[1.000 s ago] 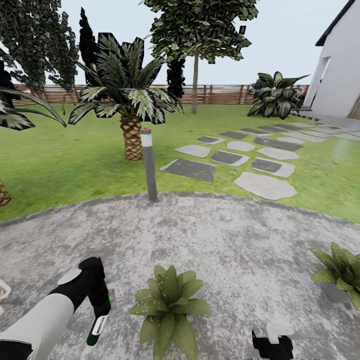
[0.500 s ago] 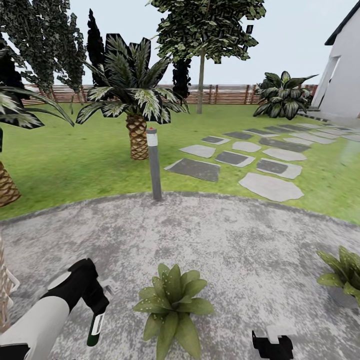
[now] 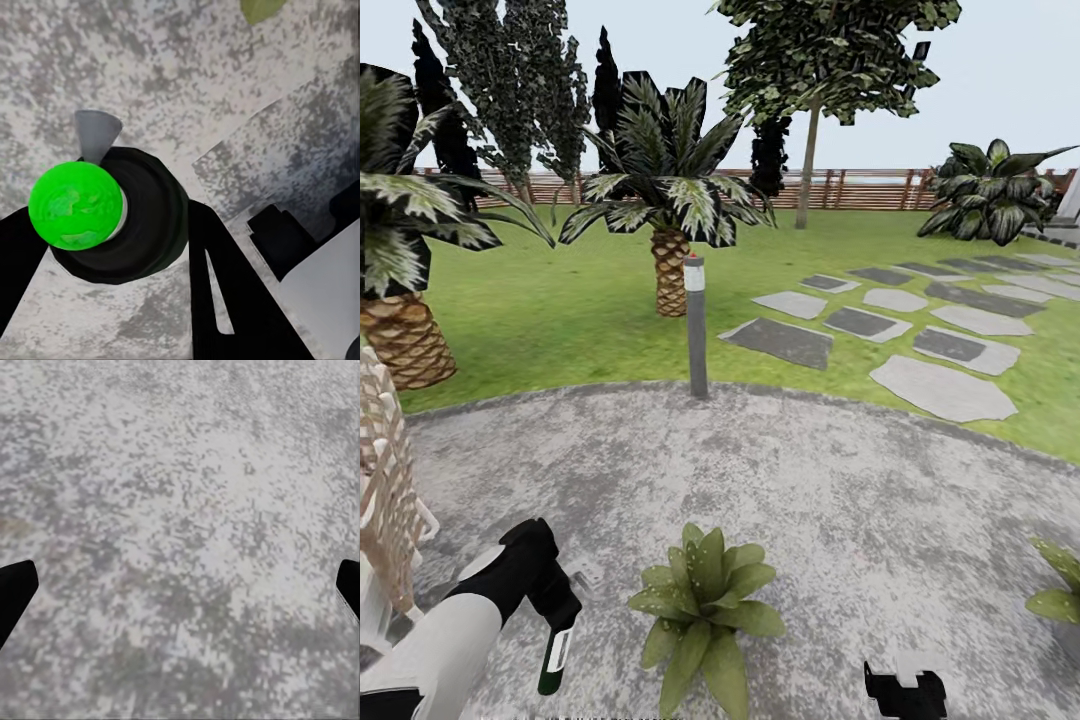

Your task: Pick up the pesticide atomizer in the garden and spray insectifuge to fully cover both potted plants in the garden.

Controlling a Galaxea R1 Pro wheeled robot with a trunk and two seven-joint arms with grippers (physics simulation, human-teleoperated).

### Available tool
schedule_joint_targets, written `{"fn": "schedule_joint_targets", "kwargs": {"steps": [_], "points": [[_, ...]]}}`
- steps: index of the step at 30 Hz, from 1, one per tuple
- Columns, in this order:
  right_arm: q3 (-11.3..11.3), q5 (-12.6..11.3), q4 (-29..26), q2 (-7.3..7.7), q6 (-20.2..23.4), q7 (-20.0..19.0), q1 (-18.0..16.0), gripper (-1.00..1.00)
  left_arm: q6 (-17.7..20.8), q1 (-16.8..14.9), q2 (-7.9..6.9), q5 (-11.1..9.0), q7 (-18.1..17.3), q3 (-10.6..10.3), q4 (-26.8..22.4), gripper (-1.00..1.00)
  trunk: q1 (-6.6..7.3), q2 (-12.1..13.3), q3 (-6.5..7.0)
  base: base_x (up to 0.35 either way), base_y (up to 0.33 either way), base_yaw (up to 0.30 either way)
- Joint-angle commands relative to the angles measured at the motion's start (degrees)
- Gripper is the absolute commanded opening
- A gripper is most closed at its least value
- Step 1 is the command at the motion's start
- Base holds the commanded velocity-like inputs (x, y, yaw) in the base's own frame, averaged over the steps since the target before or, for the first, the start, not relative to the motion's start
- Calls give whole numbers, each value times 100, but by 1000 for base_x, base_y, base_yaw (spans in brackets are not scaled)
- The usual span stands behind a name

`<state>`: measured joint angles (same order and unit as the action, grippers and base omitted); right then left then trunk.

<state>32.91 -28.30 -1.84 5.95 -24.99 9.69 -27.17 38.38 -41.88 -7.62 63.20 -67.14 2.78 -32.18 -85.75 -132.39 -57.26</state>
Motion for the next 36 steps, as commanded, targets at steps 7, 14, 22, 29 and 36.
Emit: {"fn": "schedule_joint_targets", "kwargs": {"steps": [7,14,22,29,36], "points": [[49,-44,-9,2,-5,24,2,100,47,-4,2,43,-40,29,-33,-100,1,-2,-5,0,-275,278],[49,-41,-9,2,-4,24,3,100,47,-4,-2,43,-36,18,-34,-100,1,-2,-5,0,-274,278],[49,-36,-9,2,-2,24,2,100,47,-4,0,43,-36,29,-34,-100,1,-2,-5,0,-275,278],[49,-43,-9,2,-4,24,2,100,41,14,-31,43,-27,17,19,-100,1,-2,-5,0,-274,240],[49,-7,14,11,-3,24,2,100,16,299,-66,3,502,37,55,-100,1,-2,-5,-13,-64,15]]}}
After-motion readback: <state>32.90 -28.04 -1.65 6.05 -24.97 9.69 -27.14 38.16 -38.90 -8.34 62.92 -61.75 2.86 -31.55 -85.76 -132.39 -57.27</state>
